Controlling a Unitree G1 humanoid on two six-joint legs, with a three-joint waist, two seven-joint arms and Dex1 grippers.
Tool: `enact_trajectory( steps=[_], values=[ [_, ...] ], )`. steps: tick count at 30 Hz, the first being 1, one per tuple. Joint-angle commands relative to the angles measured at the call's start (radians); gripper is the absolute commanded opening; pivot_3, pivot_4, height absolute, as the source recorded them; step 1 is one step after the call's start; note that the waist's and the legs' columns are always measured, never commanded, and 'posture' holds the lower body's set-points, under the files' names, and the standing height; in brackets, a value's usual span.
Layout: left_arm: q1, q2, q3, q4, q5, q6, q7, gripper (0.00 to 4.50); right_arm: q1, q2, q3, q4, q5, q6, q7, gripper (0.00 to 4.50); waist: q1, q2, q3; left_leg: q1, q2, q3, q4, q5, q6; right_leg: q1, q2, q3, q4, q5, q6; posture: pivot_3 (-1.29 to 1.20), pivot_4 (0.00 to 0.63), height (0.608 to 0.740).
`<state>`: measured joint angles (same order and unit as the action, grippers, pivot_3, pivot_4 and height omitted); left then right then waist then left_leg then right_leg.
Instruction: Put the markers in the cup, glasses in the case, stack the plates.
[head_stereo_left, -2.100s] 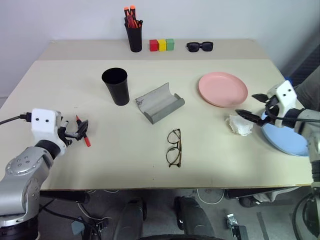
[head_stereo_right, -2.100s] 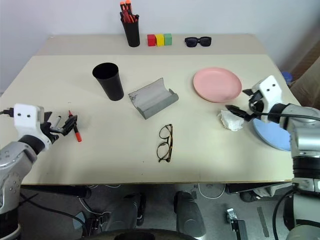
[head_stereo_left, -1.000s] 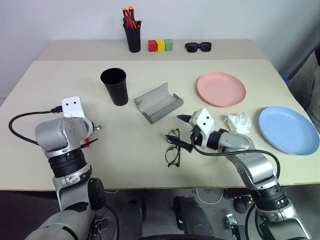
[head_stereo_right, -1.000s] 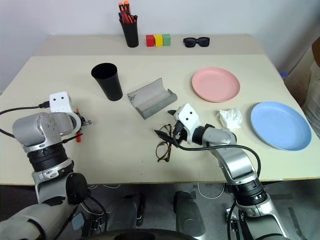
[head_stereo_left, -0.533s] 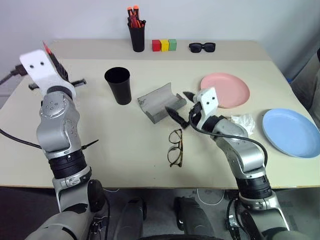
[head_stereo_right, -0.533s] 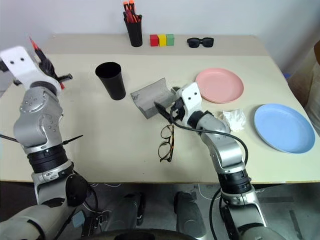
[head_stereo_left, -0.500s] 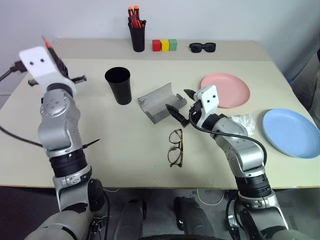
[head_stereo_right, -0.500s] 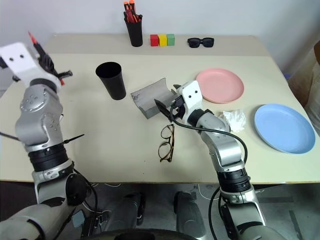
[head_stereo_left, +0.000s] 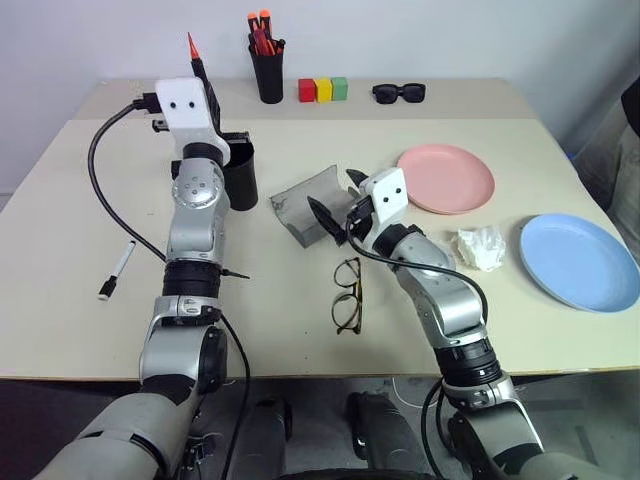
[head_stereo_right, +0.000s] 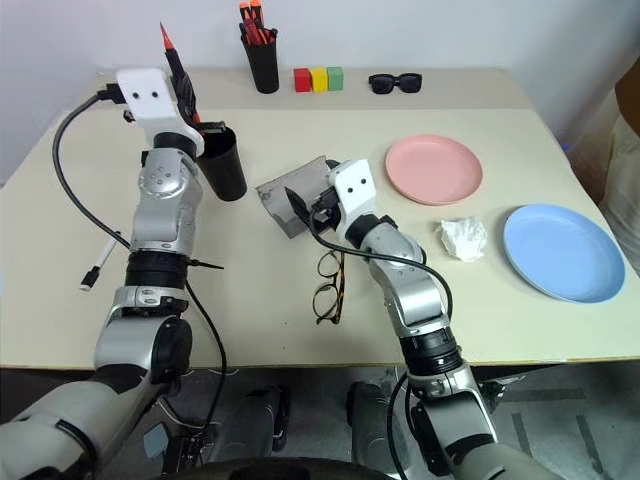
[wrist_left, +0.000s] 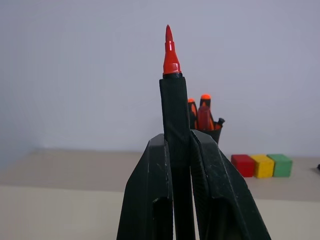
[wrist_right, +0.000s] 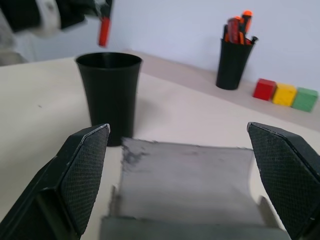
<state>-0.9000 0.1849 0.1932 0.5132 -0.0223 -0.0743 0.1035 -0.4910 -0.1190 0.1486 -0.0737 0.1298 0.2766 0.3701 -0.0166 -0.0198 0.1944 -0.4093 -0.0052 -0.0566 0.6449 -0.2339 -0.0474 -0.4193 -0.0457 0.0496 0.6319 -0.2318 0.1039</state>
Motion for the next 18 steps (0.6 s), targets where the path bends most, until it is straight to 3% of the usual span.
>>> enact_trajectory(
  steps=[1,8,15,18],
  values=[
    [-0.017,-0.002,-0.004,0.022,-0.001,-0.081,-0.002,0.02,-0.005,0.013,0.001,-0.024,-0.008,-0.028,-0.012,4.50,0.002,0.000,0.000,0.000,0.000,0.000,0.000,0.000,0.000,0.000,0.000,0.000,0.000,0.000,0.000,0.00,0.150,0.740],
    [0.004,-0.024,0.004,0.064,-0.029,-0.113,-0.007,0.02,-0.007,0.012,-0.002,-0.019,-0.015,-0.027,-0.017,4.50,0.002,0.000,0.000,0.000,0.000,0.000,0.000,0.000,0.000,0.000,0.000,0.000,0.000,0.000,0.000,0.00,0.150,0.740],
    [0.018,-0.034,0.013,0.053,-0.027,-0.115,0.031,3.32,-0.016,0.001,-0.011,-0.009,-0.016,-0.027,-0.009,4.50,0.000,0.000,0.000,0.000,0.000,0.000,0.000,0.000,0.000,0.000,0.000,0.000,0.000,0.000,0.000,0.00,0.150,0.740],
    [0.021,-0.041,0.023,0.040,-0.043,-0.109,0.041,3.32,-0.019,0.002,-0.009,-0.006,-0.017,-0.026,-0.005,4.50,0.001,0.000,0.000,0.000,0.000,-0.001,0.000,0.000,0.000,0.000,0.000,0.000,0.000,0.000,0.000,0.00,0.150,0.740]
  ],
)
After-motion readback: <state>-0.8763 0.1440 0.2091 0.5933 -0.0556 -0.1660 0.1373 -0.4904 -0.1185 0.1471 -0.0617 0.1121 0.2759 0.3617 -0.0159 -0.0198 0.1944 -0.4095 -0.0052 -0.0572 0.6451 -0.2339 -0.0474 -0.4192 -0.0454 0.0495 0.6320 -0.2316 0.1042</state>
